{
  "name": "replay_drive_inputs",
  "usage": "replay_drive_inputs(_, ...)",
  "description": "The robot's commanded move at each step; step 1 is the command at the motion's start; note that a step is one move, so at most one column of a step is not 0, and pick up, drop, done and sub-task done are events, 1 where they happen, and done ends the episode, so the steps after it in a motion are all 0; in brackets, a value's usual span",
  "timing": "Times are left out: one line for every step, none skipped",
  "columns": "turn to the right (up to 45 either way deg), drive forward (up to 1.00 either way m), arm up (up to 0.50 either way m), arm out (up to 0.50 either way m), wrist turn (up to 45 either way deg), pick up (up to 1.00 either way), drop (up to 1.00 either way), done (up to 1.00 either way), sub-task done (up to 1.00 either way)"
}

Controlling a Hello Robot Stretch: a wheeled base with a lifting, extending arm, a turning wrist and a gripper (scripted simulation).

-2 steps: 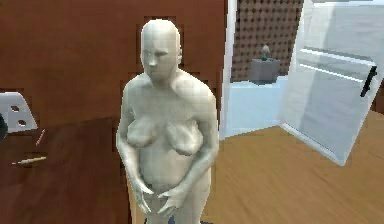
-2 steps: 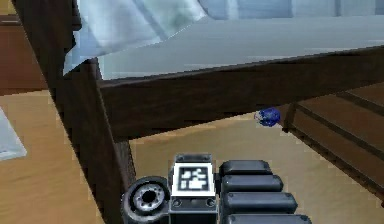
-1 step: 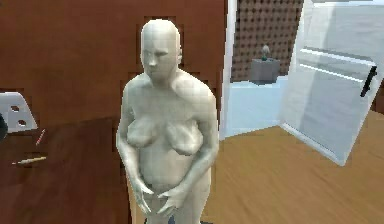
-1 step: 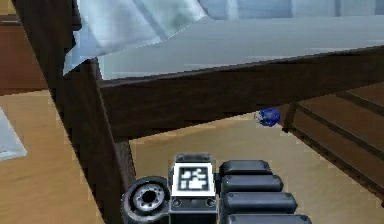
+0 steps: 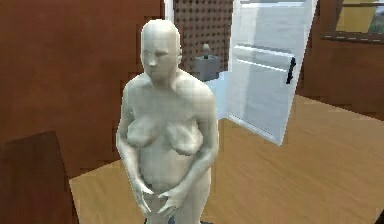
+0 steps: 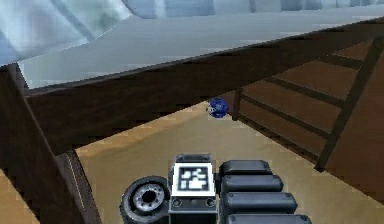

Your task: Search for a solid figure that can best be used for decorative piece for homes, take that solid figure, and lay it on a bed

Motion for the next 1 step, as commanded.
replay_drive_inputs(0.0,0.50,0.00,0.00,0.0,0.00,0.00,0.00,0.00)
